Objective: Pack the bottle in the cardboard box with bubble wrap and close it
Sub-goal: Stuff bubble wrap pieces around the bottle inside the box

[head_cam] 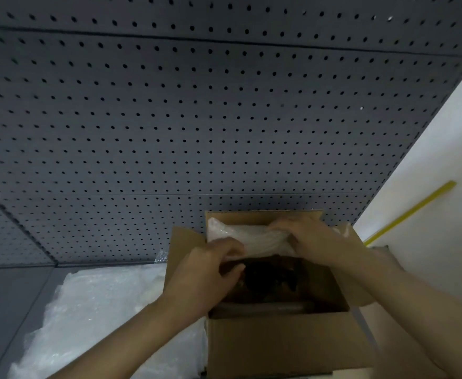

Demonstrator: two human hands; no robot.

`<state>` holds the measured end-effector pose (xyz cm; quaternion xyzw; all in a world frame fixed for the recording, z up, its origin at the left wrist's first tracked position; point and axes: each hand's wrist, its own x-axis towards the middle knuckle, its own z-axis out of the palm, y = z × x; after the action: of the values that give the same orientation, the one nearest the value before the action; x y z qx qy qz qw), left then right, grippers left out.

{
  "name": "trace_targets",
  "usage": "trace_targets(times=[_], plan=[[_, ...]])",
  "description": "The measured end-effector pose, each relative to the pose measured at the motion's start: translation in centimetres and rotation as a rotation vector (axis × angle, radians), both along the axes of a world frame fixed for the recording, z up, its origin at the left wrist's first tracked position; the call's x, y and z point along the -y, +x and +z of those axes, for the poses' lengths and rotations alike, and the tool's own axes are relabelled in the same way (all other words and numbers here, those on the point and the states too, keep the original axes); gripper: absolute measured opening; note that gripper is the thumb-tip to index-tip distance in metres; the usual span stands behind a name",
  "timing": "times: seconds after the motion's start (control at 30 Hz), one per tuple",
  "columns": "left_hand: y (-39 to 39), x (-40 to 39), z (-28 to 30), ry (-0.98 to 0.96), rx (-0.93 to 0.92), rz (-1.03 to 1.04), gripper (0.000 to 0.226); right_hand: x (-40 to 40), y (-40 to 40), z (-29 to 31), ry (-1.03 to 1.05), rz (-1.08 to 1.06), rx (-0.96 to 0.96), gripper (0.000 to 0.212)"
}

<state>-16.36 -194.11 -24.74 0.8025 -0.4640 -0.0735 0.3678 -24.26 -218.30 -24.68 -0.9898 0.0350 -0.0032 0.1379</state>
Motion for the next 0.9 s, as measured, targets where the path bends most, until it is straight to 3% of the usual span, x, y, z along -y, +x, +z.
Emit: trace_targets(times=[0.03,0.1,0.2,0.3,0.47,0.63,0.77,0.9], plan=[[0.5,0.5,-0.1,0.016,0.167,-0.009,0.028,0.5,0.4,-0.4,-0.019,-0.009,-0.051,0.042],[0.9,2.1,-0.2,0.027,0.273,-0.057,0.033,1.3,1.3,-1.4,-0.073,-0.062,-0.128,0.040],[0.0,5.1,-2.0,0.136,0.245,-0.191,0.027,2.0,2.4,-2.9,-0.062,-0.069,-0.187,0.035],[-0.6,8.3,-6.0,0.493,0.131,-0.271,0.035,2.3,3.7,-3.7,-0.018,-0.026,-0.206,0.030],[0.0,12.7,-11.5,0.860,0.089,-0.255,0.071,3.6,4.8,-5.1,0.050,-0.013,-0.094,0.034],[0.5,13.8,-13.3,0.848,0.003,-0.193,0.092,3.9,4.9,-6.2,0.103,-0.025,-0.120,0.038],[0.1,12.9,-12.6,0.736,0.029,-0.180,0.087,4.0,5.4,-7.0,-0.011,-0.036,-0.146,0.041],[-0.3,12.0,-11.4,0.725,0.050,-0.194,0.081,3.5,5.4,-8.0,-0.143,0.027,-0.152,0.031]])
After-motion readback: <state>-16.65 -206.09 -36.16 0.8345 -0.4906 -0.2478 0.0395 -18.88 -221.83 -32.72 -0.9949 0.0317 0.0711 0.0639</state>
